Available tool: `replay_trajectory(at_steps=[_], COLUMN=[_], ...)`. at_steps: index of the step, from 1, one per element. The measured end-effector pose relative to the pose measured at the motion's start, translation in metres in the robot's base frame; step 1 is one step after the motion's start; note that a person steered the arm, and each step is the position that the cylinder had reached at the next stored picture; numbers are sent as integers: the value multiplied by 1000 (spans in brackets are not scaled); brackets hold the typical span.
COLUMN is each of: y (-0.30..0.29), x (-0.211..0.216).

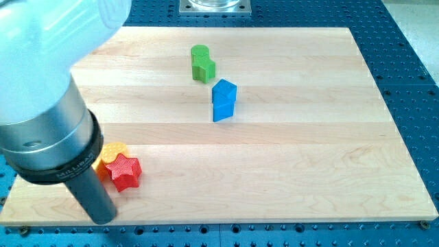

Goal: Move the red circle into the red star

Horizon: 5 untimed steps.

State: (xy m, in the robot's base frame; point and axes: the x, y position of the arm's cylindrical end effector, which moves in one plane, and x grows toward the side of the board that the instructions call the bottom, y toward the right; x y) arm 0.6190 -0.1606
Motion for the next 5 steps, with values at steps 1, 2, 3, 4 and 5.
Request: replay_trajectory(at_steps=[1,2,3,4,5], y=[-8,-72,-111,-109,-40], x=[0,-1,-4,-14,-24])
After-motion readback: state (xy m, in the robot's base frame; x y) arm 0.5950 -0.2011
